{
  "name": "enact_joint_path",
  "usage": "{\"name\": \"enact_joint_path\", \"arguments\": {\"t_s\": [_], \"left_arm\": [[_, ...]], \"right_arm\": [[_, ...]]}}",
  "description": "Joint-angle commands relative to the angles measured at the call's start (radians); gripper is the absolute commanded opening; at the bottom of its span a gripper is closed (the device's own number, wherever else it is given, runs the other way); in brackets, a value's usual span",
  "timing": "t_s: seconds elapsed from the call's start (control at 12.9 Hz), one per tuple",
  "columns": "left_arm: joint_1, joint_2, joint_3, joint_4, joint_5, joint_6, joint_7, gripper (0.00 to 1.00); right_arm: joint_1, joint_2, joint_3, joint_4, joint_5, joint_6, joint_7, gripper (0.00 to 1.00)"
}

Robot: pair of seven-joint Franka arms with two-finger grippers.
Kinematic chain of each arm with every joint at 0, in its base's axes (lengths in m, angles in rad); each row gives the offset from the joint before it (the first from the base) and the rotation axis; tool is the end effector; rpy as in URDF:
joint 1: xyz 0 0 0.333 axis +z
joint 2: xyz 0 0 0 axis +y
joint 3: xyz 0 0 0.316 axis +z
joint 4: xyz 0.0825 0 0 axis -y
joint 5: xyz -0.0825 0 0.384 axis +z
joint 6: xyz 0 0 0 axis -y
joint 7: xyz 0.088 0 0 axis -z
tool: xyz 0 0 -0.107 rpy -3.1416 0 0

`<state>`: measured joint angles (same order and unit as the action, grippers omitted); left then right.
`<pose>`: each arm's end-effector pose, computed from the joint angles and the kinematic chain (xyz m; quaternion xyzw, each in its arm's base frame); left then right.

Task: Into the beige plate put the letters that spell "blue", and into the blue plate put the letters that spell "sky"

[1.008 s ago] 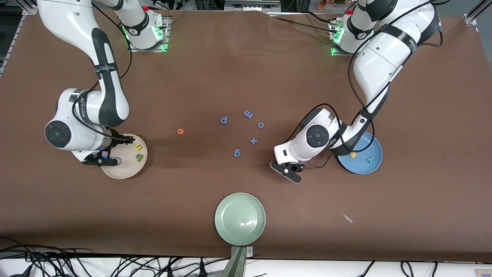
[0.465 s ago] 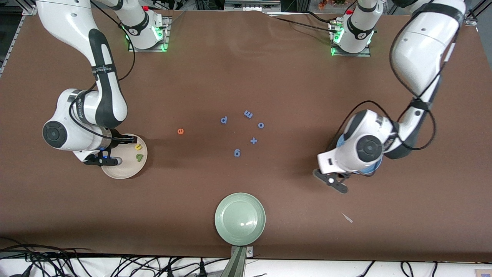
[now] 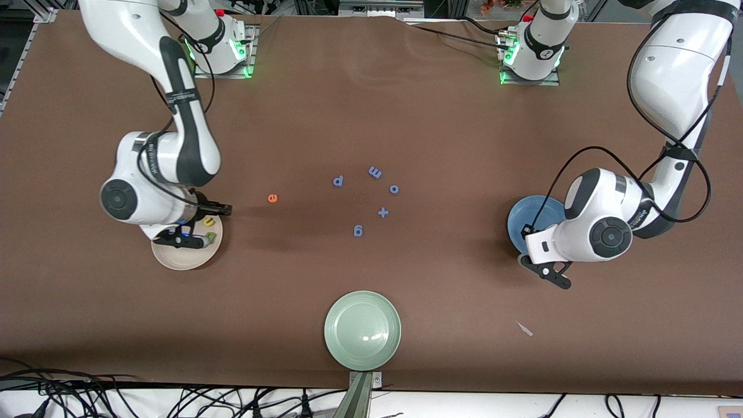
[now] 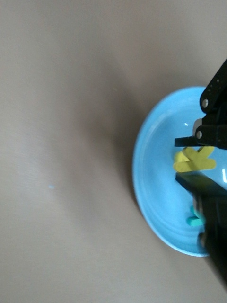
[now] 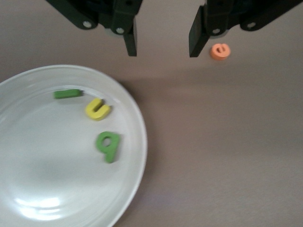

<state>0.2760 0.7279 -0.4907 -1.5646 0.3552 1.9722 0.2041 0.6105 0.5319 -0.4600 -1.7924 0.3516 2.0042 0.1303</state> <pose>0.6697 -0.0784 0.2353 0.9596 -0.2585 -0.1107 0.0101 0.6099 0.1327 0.2605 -0.9893 0.0712 0.1269 0.0147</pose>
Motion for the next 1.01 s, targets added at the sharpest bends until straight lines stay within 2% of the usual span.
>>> {"name": "enact_joint_path", "arguments": {"t_s": [0.0, 0.16, 0.23, 0.31, 0.54, 0.7, 0.93], "left_arm": [[0.018, -0.061, -0.008, -0.066, 0.015, -0.004, 0.017, 1.0], [0.014, -0.08, -0.009, -0.051, 0.001, -0.006, 0.012, 1.0], [0.012, -0.1, -0.023, -0.049, -0.001, -0.006, 0.005, 1.0], [0.012, -0.119, -0.035, -0.048, -0.001, -0.006, 0.0, 1.0], [-0.003, -0.203, -0.04, -0.037, -0.002, -0.006, 0.0, 1.0], [-0.008, -0.223, -0.061, 0.0, -0.002, -0.035, 0.0, 1.0], [0.002, -0.289, -0.077, 0.041, -0.002, -0.117, 0.001, 1.0]], "right_arm": [[0.057, -0.007, -0.006, -0.043, 0.018, 0.059, 0.093, 0.53], [0.069, -0.029, 0.012, -0.115, 0.021, 0.125, 0.098, 0.53], [0.069, -0.044, 0.024, -0.16, 0.033, 0.175, 0.115, 0.59], [0.071, -0.05, 0.05, -0.186, 0.035, 0.221, 0.141, 0.61], [0.071, -0.05, 0.101, -0.191, 0.033, 0.245, 0.227, 0.61], [0.08, -0.043, 0.128, -0.199, 0.033, 0.283, 0.261, 0.62], [0.113, -0.042, 0.13, -0.243, 0.033, 0.338, 0.285, 0.62]]}}
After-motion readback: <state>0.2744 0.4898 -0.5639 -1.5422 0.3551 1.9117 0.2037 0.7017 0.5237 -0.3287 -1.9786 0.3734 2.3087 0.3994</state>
